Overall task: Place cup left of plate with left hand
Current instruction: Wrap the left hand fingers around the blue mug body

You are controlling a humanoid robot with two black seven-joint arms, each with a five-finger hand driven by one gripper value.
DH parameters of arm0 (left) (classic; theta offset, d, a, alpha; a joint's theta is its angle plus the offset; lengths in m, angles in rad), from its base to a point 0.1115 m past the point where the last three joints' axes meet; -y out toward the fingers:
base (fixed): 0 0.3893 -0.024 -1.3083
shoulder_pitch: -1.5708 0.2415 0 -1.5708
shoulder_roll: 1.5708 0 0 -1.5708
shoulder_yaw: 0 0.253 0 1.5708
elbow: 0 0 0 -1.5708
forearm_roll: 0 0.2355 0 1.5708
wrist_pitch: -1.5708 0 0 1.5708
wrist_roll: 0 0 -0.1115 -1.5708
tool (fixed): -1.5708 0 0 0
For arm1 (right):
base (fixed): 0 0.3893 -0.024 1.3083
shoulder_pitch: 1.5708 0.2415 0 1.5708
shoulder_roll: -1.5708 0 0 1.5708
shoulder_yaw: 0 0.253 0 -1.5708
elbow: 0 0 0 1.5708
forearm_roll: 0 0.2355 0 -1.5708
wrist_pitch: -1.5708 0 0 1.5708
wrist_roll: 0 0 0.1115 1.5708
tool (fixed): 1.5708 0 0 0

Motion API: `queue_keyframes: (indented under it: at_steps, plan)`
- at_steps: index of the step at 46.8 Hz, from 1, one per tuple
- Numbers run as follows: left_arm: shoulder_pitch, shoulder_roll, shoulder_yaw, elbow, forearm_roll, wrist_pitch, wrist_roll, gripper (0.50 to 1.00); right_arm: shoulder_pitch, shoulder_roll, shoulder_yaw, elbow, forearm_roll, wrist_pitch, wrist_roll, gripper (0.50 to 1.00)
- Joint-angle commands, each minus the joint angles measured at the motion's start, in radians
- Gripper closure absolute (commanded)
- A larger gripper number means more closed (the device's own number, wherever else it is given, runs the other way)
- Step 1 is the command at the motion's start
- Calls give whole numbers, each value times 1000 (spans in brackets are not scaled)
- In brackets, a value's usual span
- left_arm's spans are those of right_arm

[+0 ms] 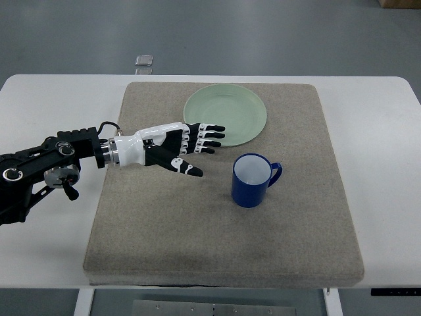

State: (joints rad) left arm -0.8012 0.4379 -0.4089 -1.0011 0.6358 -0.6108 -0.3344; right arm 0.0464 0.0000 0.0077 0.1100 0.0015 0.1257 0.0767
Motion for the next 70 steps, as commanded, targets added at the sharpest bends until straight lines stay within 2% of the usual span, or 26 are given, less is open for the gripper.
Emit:
queue_keyframes:
  at_steps: [1, 19, 47, 70]
  plan:
    - [-1, -19, 1, 18, 1, 0, 1, 504, 1, 0, 0, 0, 0, 0, 0, 566]
    - [-6, -119, 4, 61, 5, 0, 3, 504, 1, 0, 0, 0, 0, 0, 0, 566]
    - [-15, -142, 38, 62, 59, 0, 3, 504, 1, 0, 0, -1, 0, 0, 0, 566]
    - [-21, -191, 38, 108, 59, 0, 3, 504, 1, 0, 0, 0, 0, 0, 0, 566]
